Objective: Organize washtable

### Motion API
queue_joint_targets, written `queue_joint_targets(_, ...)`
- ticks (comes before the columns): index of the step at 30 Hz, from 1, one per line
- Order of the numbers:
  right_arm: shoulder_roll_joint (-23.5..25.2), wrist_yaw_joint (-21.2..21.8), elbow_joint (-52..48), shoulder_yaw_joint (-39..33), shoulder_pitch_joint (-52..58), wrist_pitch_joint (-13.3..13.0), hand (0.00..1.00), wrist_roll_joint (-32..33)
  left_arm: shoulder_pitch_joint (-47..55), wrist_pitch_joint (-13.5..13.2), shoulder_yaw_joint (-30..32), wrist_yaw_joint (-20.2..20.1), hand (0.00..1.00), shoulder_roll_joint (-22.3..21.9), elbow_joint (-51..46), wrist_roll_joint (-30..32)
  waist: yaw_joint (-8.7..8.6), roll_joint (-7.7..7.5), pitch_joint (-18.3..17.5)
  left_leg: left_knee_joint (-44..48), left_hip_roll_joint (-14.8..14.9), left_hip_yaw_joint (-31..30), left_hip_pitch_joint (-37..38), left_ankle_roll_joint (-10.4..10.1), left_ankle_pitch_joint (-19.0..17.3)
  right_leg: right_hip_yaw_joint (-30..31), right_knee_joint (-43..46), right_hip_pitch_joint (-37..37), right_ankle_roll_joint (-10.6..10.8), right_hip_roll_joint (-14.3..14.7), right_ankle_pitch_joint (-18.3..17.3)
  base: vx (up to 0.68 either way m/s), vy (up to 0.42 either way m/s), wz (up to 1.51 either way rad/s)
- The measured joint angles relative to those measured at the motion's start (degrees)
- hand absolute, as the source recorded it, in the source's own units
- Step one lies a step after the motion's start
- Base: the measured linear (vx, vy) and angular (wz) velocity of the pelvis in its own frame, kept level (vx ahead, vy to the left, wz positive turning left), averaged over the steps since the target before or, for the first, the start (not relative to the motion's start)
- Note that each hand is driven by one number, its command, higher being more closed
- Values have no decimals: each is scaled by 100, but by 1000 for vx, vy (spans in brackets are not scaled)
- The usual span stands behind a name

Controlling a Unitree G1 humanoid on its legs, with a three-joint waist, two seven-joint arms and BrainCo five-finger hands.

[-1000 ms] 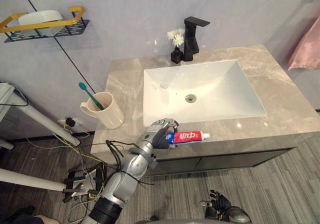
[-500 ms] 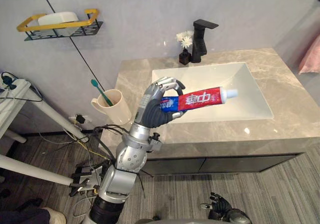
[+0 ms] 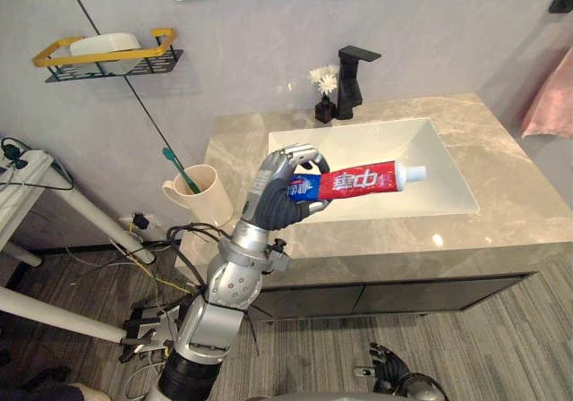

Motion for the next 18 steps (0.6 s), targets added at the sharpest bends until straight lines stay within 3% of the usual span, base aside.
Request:
queue_joint_targets(2,-103,507,-1576,-82,282,-206,0,1038,68,-80,48,0,100,60,65,105,-7,-55,1,0,21,79,58,-12,-10,84,0,-3,-7,28,19,-56,-30,-22)
queue_joint_targets(5,-206,1003,-2719,-251,536,-189,0,2203,70,-139,90,-1,100,122,153,238,1,-166,-5,1,44,103,78,-17,-13,132,-1,-9,-19,59,29,-53,-31,-8)
queue_joint_targets(9,-145,1394,-4232,-403,689,-119,0,3596,157,-181,115,-20,100,199,158,238,-32,-187,-8,5,40,140,104,-17,-12,181,-1,-12,-24,60,40,-50,-24,-6)
queue_joint_targets(11,9,1548,-5186,-608,461,-274,0,4269,157,-195,113,-22,100,194,160,237,-22,-224,-31,4,41,139,114,-15,-11,179,-1,-2,-22,60,42,-33,-19,0)
queue_joint_targets(18,116,1492,-5595,-500,-124,-499,0,5393,156,-198,67,-8,100,144,248,227,13,-315,-89,3,31,26,128,-13,-9,50,0,92,-15,46,45,-13,-12,8)
